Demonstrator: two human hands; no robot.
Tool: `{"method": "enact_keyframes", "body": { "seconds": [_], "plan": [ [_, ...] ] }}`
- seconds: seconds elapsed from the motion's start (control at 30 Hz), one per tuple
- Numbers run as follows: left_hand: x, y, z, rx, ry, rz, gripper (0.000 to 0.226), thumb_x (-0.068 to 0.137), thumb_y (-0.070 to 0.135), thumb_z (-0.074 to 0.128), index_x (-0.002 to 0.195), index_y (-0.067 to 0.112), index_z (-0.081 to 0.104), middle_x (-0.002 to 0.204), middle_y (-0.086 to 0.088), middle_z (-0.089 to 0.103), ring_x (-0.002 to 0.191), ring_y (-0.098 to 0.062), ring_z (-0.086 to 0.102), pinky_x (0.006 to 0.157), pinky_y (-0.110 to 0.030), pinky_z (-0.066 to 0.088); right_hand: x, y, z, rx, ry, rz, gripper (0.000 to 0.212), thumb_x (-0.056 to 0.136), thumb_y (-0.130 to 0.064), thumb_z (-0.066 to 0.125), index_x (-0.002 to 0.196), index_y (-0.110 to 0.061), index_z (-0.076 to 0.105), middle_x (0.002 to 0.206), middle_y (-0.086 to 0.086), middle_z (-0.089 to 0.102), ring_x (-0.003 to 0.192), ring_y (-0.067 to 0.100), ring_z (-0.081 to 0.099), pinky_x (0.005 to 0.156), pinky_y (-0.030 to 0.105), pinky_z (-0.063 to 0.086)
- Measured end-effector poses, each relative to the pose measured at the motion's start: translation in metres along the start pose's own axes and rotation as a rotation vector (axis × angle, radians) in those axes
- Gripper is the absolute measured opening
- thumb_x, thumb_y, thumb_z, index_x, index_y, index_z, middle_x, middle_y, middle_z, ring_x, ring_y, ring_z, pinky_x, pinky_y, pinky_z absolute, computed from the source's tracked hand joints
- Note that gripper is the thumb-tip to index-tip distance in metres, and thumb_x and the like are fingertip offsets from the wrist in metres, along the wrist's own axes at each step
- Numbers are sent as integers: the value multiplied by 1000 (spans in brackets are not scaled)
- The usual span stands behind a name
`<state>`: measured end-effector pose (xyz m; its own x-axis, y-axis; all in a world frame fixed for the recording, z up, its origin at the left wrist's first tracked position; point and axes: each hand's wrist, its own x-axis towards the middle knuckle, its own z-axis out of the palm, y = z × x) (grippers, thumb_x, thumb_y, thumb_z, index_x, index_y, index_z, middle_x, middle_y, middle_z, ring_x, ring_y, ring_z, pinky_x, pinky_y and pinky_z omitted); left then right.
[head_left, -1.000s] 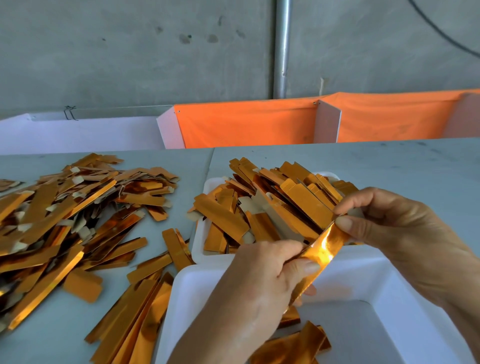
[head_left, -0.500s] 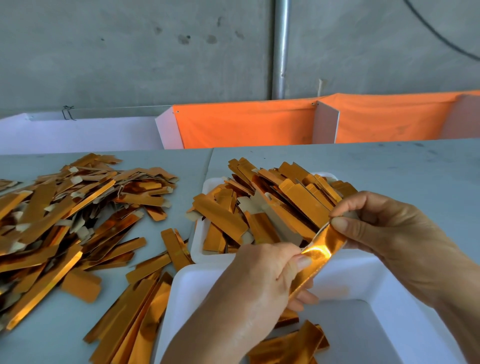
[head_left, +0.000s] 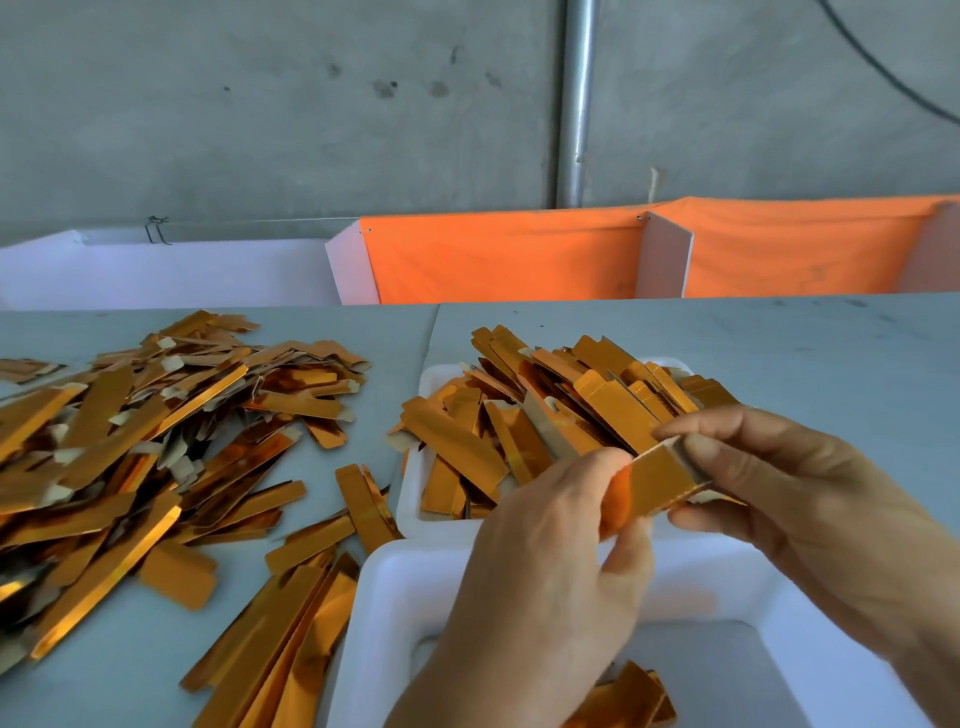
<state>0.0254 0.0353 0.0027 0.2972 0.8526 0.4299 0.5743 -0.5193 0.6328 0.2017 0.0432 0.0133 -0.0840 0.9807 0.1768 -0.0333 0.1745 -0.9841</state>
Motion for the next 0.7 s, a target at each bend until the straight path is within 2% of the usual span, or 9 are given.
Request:
{"method": "enact_keyframes", "body": {
  "seconds": [0.07,0.13,0.27,0.37,0.5,0.57,0.63,0.7],
  "plan": [
    [0,2,0,-62,-7,-28,32,89,42,55,120,40,47,93,26,51,92,-1,52,74,-12,48,0,0,-2,34,-18,12,39,60,-36,80,89,-12,74,86,13,68,74,19,67,63,24,57],
    [-1,3,0,-95,-23,-35,37,88,44,56,123,42,45,101,25,51,98,-2,52,79,-15,51,0,1,-1,65,-28,14,57,48,-47,89,88,-10,72,85,14,68,73,19,68,64,25,57],
    [0,2,-3,-108,-34,-26,39,85,49,59,122,42,48,103,26,49,99,1,48,75,-5,43,0,-1,-1,75,-47,4,62,43,-51,90,84,-10,69,81,15,68,72,21,68,65,26,57],
    [0,1,-4,-119,-27,-39,35,85,47,60,118,43,50,102,28,50,101,2,48,75,-6,43,-1,-3,0,7,-49,-7,64,42,-55,89,83,-11,68,84,18,69,76,25,69,66,27,58],
    [1,1,-3,-150,-13,-47,34,85,41,62,117,44,50,101,28,53,100,4,50,77,-11,47,-2,-5,1,-66,5,-81,61,41,-60,87,78,-16,66,89,10,71,80,24,70,66,27,58],
    [2,1,-3,-119,6,-14,31,86,37,63,115,41,54,99,25,51,97,3,49,75,-11,44,-3,-5,2,-92,20,-119,58,48,-61,84,82,-16,68,91,8,71,84,24,70,70,28,58],
    [2,2,-3,-109,13,-7,29,85,36,64,113,40,55,97,23,51,95,3,49,74,-10,43,-5,-6,3,-132,5,-130,42,61,-53,80,81,-16,73,97,4,71,88,19,70,71,25,57],
    [2,1,-2,-100,20,-11,30,85,36,65,114,41,54,98,24,51,97,4,48,75,-8,43,-5,-5,4,-185,-14,-120,24,66,-38,72,79,-19,76,103,-4,70,92,13,68,70,21,56]
  ]
}}
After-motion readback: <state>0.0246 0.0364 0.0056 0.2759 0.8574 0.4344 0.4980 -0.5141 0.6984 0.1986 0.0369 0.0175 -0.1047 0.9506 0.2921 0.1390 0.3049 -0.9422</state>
